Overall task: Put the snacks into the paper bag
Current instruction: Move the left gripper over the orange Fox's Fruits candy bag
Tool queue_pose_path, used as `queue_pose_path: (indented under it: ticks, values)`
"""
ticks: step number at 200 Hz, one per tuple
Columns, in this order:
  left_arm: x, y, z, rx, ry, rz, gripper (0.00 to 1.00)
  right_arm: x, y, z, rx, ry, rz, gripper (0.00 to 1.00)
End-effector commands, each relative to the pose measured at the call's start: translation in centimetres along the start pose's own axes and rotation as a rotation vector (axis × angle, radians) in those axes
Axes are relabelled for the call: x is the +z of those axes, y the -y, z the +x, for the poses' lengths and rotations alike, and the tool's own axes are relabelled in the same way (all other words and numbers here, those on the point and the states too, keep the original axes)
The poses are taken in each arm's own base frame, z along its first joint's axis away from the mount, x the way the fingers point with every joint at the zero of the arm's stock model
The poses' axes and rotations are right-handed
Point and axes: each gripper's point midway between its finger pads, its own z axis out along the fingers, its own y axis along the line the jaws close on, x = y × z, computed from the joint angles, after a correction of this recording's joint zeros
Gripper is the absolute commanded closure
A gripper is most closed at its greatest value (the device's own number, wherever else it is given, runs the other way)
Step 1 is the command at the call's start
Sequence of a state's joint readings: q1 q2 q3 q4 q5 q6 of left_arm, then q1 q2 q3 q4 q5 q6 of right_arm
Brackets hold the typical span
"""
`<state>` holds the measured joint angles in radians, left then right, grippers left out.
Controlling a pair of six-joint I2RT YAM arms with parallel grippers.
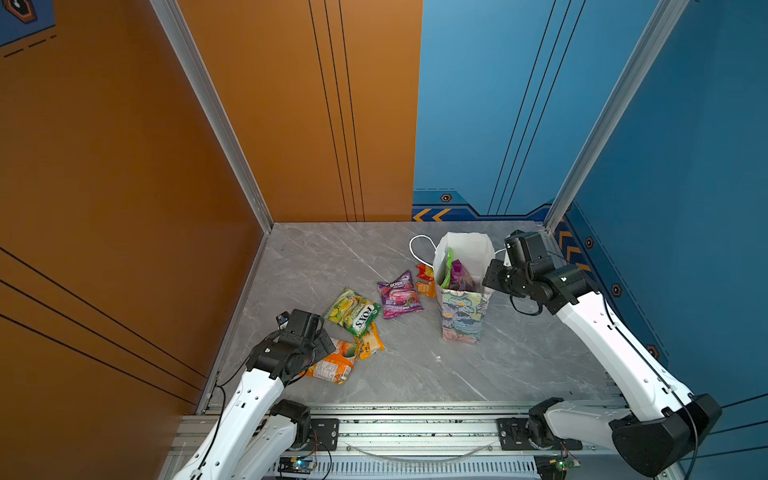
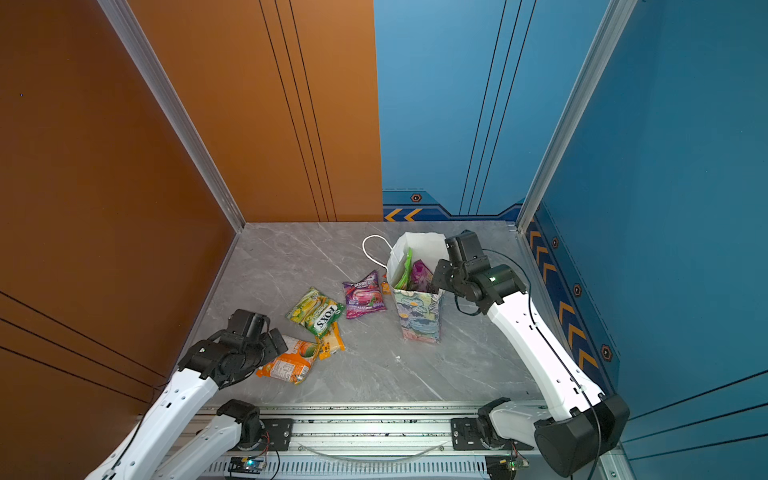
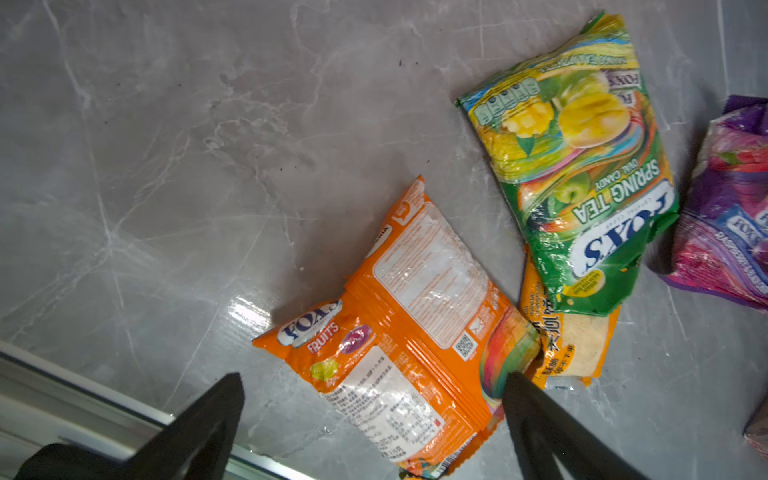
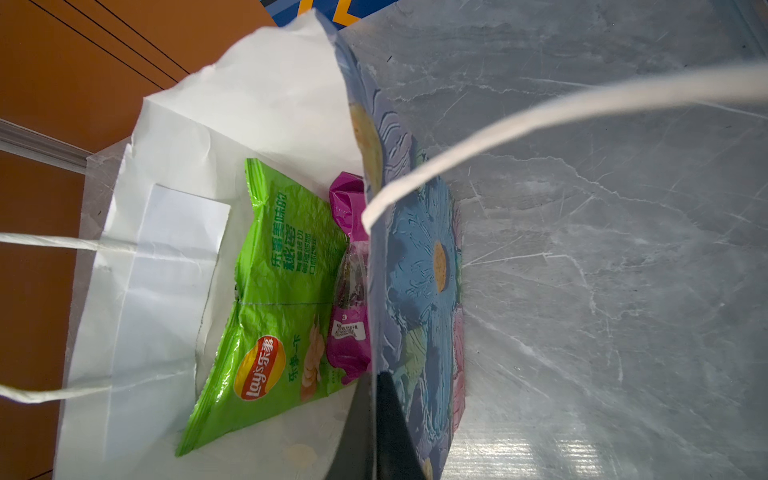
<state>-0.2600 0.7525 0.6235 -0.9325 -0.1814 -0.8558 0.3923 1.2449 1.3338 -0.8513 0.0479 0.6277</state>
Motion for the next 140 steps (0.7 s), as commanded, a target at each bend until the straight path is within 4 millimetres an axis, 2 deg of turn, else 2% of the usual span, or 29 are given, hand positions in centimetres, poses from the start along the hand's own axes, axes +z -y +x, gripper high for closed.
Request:
queue_pose_path:
  ticks: [1, 23, 63, 102, 140]
  values:
    - [0.5, -0.3, 0.2, -0.059, -0.009, -0.005, 0.00, -0.3, 0.1, 0.1, -0.005, 0.005, -0.016, 1.00]
    - [1.7, -0.7, 0.9, -0.101, -0.044, -0.016, 0.02, -0.3, 0.2, 0.2, -0.004, 0.005, -0.015, 1.00]
    - [3.3, 0.0, 2.1, -0.113, -0.114, 0.027, 0.02, -0.2, 0.3, 0.3, -0.001, 0.004, -0.016, 1.00]
    - [4.1, 0.6, 3.3, -0.110, -0.168, 0.047, 0.02, -0.1, 0.3, 0.3, 0.004, 0.003, -0.016, 1.00]
    - [4.4, 2.2, 4.7, -0.100, -0.199, 0.097, 0.02, 0.1, 0.2, 0.4, 0.008, 0.000, -0.021, 1.00]
